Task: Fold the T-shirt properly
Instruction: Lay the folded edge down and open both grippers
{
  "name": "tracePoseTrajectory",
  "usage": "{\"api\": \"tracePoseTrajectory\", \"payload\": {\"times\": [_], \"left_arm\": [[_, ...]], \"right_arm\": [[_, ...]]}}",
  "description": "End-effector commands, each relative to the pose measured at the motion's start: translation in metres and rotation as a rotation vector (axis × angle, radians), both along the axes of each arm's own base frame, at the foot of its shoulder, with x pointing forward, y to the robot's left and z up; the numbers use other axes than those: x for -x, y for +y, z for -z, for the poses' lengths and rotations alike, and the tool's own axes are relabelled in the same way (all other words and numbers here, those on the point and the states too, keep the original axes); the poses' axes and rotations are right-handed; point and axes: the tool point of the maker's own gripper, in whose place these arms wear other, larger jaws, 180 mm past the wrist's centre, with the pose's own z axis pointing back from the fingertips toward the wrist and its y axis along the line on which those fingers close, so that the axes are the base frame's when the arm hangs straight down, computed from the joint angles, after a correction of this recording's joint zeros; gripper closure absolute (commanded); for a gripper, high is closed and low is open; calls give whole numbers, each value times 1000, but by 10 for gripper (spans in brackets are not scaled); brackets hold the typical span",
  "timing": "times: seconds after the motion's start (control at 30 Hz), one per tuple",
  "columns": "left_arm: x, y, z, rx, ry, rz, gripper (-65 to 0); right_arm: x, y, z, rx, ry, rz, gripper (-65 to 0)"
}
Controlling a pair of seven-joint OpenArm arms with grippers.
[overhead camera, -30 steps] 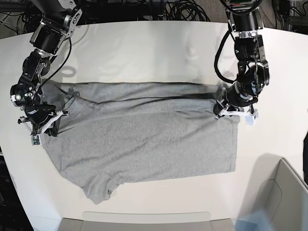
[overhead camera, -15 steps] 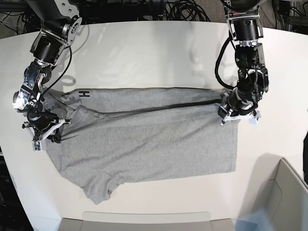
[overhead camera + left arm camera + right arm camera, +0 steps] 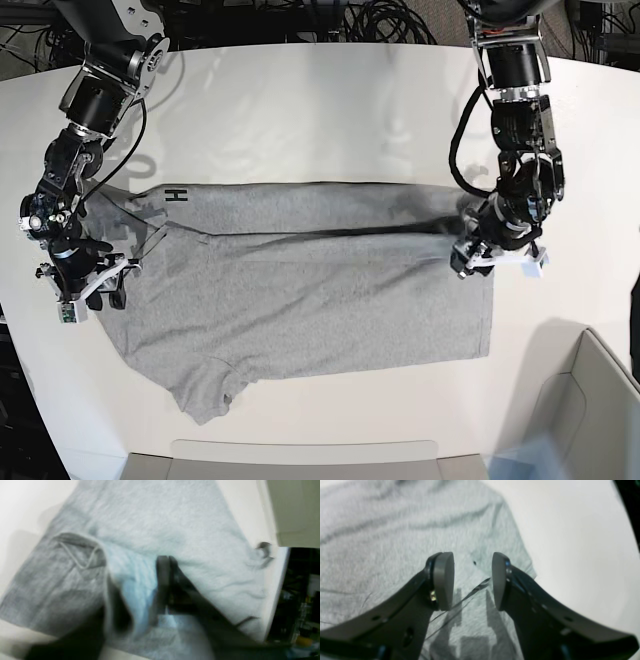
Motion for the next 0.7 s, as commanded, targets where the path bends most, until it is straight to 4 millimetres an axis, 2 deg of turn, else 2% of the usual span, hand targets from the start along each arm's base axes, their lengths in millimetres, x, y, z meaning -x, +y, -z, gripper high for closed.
{"api": "tracePoseTrajectory", "payload": {"times": [0.0,0.27,0.37,0.4,0.5,0.57,0.63,0.67], "left_arm": [[-10,5,-14,-12,-45,-6,-220],[-10,6,-16,-12,-49,-7,-220],[-7,6,-21,-22,-69,-10,-219],[-1,11,-25,-35,-86,-25,-219],[9,39,-55,-102,-201,-125,-219],[16,49,-66,-146,-245,-155,-219],[21,44,-61,-146,-229,-131,-219],[21,34,-56,-133,-209,-95,-219]], "right_arm": [[-10,-6,-25,8,-74,6,-256],[-9,-6,-28,14,-83,6,-256],[-2,-10,-47,34,-139,29,-253],[-2,-9,-58,36,-174,36,-248],[8,-15,-82,86,-191,66,-230],[16,-21,-84,128,-128,83,-216],[22,-24,-79,144,-76,93,-200],[27,-25,-70,148,-43,93,-192]]}}
